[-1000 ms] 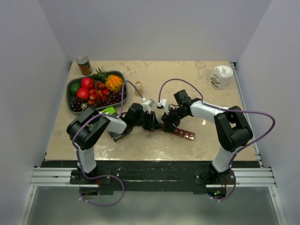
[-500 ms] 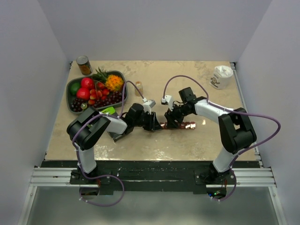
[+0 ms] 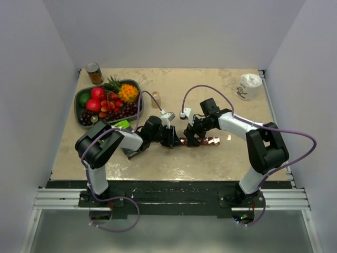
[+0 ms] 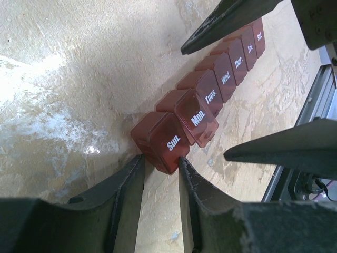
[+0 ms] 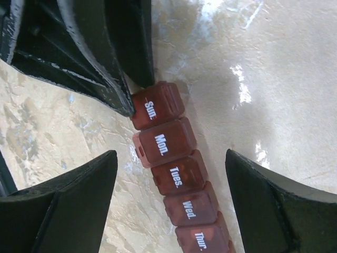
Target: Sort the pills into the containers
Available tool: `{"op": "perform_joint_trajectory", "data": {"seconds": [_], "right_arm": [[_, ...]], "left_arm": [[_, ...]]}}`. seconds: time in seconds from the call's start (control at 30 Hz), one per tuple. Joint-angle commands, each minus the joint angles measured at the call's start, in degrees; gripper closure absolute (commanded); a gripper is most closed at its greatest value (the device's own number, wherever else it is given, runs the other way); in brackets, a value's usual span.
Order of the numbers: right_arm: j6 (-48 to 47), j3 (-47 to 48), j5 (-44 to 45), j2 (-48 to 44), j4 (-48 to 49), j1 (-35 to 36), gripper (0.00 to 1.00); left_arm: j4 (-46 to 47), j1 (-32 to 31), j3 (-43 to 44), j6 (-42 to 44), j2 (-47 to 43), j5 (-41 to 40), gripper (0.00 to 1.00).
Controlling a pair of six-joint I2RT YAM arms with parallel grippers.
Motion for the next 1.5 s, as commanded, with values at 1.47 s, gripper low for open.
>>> {"op": "perform_joint_trajectory", "data": {"seconds": [1.47], "right_arm": [[5.84,-0.51,14.43,-4.05,10.7,4.0,0.34]], "left_arm": [[-10.75,-0.53,-0.11,3.23,4.91,-1.22,0.63]]}}
